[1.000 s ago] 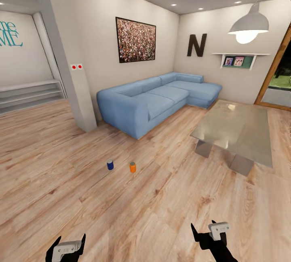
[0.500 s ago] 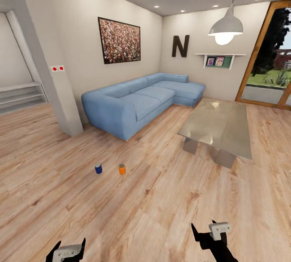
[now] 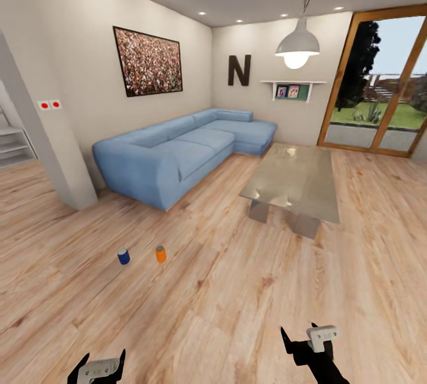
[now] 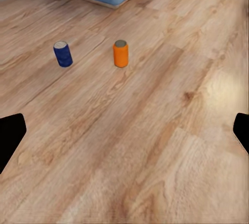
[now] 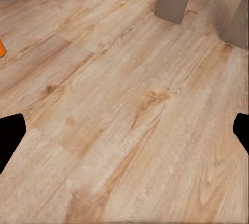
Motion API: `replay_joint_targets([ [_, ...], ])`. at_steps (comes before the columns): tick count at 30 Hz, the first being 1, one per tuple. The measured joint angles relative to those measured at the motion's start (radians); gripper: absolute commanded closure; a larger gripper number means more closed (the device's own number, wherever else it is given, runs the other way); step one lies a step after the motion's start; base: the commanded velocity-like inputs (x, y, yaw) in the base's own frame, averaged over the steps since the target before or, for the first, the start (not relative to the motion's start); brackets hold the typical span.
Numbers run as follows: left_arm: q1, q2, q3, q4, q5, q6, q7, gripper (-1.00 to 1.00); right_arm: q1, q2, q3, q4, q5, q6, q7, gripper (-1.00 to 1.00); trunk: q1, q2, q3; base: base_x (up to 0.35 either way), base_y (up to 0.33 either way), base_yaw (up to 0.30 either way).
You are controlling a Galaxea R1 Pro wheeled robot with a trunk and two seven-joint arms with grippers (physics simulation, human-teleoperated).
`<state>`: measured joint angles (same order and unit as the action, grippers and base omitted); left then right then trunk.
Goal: Put the three can of soda from the living room inside the tash can in the kitchen.
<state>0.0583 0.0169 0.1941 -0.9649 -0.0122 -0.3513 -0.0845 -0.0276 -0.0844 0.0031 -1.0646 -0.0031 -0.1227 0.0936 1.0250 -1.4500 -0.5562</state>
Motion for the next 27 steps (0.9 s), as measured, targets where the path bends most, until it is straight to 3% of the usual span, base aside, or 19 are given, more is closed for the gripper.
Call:
replay_joint_targets([
  [27,0.000,0.000,-0.001,0.000,0.000,0.000,0.000,-1.00,0.000,-0.001,-0.007,0.000,-0.003,-0.001,0.006,-1.00,0.000,0.000,0.020,0.000,0.000,-0.246],
])
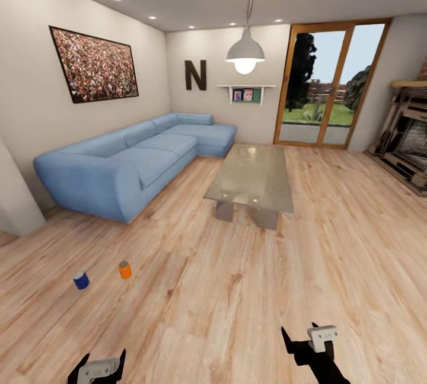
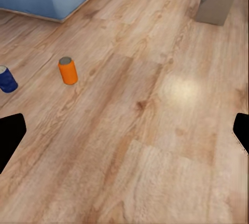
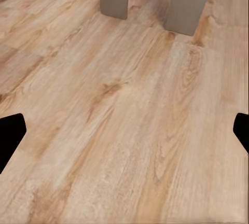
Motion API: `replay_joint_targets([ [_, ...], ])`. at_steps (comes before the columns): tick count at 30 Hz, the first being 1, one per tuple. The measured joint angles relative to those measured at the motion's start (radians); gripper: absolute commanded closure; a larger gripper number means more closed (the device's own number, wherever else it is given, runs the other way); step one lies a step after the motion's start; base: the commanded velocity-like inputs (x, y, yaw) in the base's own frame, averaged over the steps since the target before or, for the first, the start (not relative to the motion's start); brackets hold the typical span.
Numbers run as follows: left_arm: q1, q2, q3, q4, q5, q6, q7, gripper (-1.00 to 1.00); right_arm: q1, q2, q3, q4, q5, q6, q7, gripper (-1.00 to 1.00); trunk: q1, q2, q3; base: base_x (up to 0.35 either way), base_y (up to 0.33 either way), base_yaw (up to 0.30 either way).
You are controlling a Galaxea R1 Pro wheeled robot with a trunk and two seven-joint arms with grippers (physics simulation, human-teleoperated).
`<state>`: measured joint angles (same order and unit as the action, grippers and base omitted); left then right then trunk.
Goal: Put the three can of soda from the living room inside the tash can in the kitchen.
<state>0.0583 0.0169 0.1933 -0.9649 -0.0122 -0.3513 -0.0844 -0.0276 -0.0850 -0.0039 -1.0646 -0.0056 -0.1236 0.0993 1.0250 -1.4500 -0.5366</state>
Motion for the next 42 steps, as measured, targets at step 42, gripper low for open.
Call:
replay_joint_targets([
  [42,0.000,0.000,0.000,0.000,0.000,0.000,0.000,-1.00,0.000,-0.007,-0.083,0.000,-0.099,-0.001,0.010,-1.00,0.000,0.000,-0.033,0.000,0.000,-0.129],
])
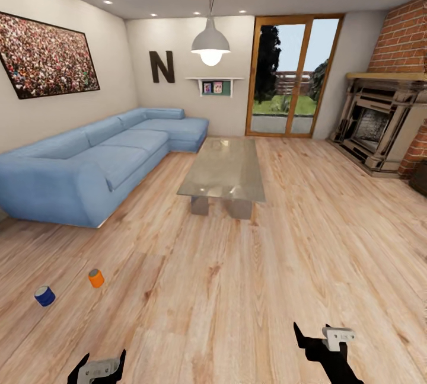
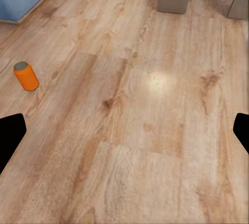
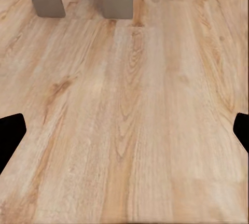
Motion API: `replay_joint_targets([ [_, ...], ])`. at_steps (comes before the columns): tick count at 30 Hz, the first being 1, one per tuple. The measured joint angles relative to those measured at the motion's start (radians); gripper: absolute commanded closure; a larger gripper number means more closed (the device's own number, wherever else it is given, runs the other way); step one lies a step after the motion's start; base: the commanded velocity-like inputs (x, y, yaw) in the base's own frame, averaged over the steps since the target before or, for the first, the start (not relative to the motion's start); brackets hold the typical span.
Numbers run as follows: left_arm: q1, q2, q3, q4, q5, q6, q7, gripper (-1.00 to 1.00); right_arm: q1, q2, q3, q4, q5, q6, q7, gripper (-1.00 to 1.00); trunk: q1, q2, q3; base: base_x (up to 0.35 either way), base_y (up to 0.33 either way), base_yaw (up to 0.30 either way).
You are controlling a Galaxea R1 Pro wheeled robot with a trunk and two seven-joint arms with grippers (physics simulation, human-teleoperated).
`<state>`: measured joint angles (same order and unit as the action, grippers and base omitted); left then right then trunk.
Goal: Put the three can of soda from the living room inside the tash can in the kitchen.
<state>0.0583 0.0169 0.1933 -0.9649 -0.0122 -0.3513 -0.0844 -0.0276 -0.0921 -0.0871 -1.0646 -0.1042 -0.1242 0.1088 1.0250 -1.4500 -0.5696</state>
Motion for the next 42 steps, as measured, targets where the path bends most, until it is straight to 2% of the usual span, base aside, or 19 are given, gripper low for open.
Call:
replay_joint_targets([
  [17,0.000,0.000,0.000,0.000,0.000,0.000,0.000,-1.00,0.000,-0.001,-0.004,0.000,-0.001,0.000,0.000,-1.00,0.000,0.000,0.000,0.000,0.000,-0.247],
  [25,0.000,0.000,0.000,-0.001,0.001,0.000,0.000,-1.00,0.000,0.010,0.007,0.000,-0.001,0.008,-0.009,-1.00,0.000,0.000,0.000,0.000,0.000,-0.125],
  [28,0.000,0.000,0.000,-0.001,0.001,0.000,0.000,-1.00,0.000,0.010,0.005,0.000,-0.013,0.013,-0.010,-1.00,0.000,0.000,-0.002,0.000,0.000,-0.080],
  [35,0.000,0.000,0.000,-0.001,0.001,0.000,0.000,-1.00,0.000,0.009,0.003,0.000,-0.073,0.019,-0.012,-1.00,0.000,0.000,-0.004,0.000,0.000,-0.019],
  [42,0.000,0.000,0.000,0.000,0.001,0.000,0.000,-1.00,0.000,0.009,0.003,-0.001,-0.086,0.020,-0.012,-1.00,0.000,0.000,-0.004,0.000,0.000,0.000],
])
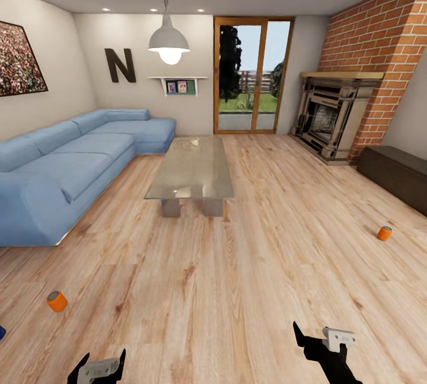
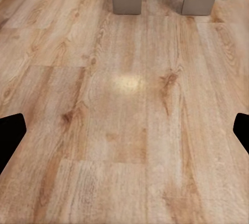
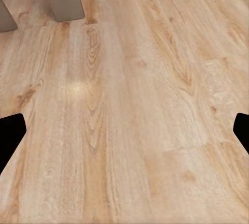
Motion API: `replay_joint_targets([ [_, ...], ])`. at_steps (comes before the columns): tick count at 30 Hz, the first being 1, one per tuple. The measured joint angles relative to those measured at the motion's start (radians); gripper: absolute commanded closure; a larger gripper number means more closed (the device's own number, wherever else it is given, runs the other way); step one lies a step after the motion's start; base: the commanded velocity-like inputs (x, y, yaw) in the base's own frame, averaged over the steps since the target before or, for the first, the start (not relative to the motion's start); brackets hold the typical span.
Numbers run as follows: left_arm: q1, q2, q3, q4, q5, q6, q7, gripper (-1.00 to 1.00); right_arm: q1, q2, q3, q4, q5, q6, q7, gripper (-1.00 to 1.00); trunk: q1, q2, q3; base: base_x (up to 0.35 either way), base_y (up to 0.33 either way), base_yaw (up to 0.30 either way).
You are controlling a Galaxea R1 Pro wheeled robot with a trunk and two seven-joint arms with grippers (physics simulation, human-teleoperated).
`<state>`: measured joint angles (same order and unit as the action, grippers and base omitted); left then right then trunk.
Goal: Put the three can of soda from the living room inside the tash can in the kitchen.
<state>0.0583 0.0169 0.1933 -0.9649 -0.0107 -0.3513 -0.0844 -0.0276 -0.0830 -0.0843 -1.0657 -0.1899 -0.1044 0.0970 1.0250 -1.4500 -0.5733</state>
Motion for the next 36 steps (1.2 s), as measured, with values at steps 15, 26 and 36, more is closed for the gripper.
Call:
replay_joint_targets([
  [15,0.000,0.000,0.000,0.000,0.000,0.000,0.000,-1.00,0.000,0.000,-0.004,0.000,-0.002,-0.002,0.001,-1.00,0.000,0.000,0.009,0.000,0.000,-0.180],
  [26,0.000,-0.001,-0.001,0.000,-0.001,0.000,0.000,-1.00,0.000,0.000,-0.003,0.000,0.000,-0.011,-0.003,-1.00,0.000,0.000,0.021,0.000,-0.099,-0.222],
  [36,0.000,0.000,-0.001,-0.001,-0.003,0.000,0.001,-1.00,0.000,0.000,-0.004,0.000,0.000,-0.015,-0.003,-1.00,0.000,0.000,0.032,0.000,-0.263,-0.205],
])
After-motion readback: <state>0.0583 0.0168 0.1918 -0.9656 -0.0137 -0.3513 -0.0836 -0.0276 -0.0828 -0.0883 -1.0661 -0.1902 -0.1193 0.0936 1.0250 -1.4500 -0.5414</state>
